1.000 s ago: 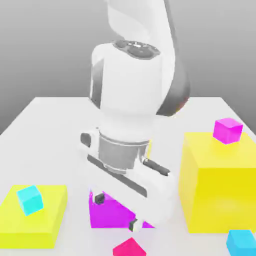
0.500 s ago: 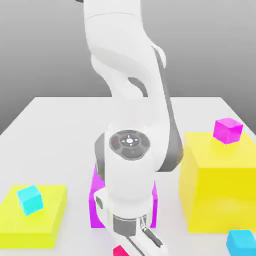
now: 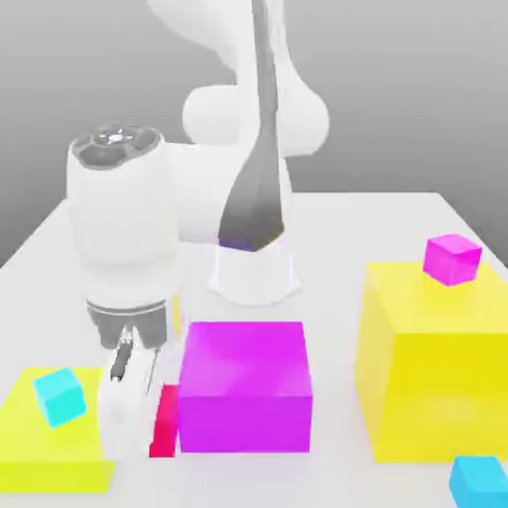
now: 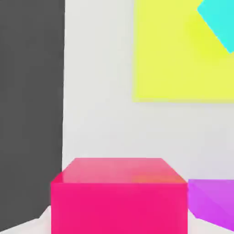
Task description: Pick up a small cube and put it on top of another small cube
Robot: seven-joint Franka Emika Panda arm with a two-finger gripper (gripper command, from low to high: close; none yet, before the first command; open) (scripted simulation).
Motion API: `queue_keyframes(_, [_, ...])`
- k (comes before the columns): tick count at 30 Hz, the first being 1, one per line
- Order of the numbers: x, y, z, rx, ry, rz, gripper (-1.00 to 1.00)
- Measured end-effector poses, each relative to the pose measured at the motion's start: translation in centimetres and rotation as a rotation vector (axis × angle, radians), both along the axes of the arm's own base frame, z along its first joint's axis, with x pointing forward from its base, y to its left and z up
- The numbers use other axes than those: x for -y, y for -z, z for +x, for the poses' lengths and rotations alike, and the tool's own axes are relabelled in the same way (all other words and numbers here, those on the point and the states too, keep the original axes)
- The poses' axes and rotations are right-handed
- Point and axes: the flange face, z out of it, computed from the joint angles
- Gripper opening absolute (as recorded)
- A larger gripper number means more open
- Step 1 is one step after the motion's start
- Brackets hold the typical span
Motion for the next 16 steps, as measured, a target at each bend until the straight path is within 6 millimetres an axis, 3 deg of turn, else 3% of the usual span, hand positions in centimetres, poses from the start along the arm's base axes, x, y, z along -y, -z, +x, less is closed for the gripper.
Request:
queue_keyframes(3, [4.5, -1.6, -2.7, 0.001, 0.273, 0.001, -1.0])
queue_keyframes(8, [9.8, -3.3, -7.4, 0.003, 0.679, 0.002, -1.0])
queue_keyframes(10, [11.0, -1.8, -8.2, 0.003, 0.737, -0.001, -1.0])
queue_keyframes(13, [9.7, 1.6, -7.4, 0.003, 0.713, 0.001, -1.0])
queue_keyframes(14, [9.5, 2.3, -7.4, 0.003, 0.71, 0.002, 1.0])
queue_keyframes(16, [9.5, 2.3, -7.4, 0.003, 0.71, 0.002, 1.0])
